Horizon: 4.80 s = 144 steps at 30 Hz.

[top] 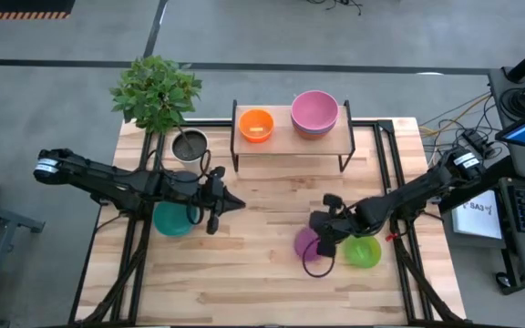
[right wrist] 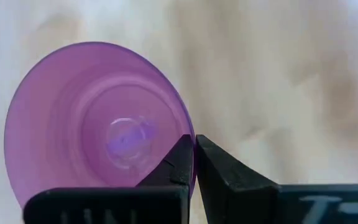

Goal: Place and stack bowls onto a shelf
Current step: Stack the purple bowl into the transparent yellow bowl on the shelf

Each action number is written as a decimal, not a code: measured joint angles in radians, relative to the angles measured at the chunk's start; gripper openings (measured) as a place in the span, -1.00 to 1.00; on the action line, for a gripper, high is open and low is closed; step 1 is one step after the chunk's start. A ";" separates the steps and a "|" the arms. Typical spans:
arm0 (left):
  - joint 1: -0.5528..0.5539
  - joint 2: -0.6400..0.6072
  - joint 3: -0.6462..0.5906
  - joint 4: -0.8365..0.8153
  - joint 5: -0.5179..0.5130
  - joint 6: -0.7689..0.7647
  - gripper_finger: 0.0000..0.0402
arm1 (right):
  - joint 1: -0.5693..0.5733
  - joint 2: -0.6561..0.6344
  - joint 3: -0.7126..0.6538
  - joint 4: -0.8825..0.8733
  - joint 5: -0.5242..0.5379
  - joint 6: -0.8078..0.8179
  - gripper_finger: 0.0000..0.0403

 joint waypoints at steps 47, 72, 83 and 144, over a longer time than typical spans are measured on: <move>0.002 0.260 0.010 0.186 -0.329 -0.190 -0.95 | -0.046 0.366 0.486 0.115 0.814 -0.475 -0.88; 0.001 0.258 0.011 -0.109 -0.252 -0.358 -1.00 | -0.051 0.366 0.484 0.072 0.681 -0.150 -0.28; 0.003 0.234 0.011 -0.177 -0.152 -0.416 -1.00 | -0.024 0.351 0.473 -0.434 0.684 0.269 -0.29; 0.700 0.515 0.866 -0.748 -0.127 0.004 -0.68 | 0.022 -0.275 -0.058 0.011 0.438 -0.024 -0.64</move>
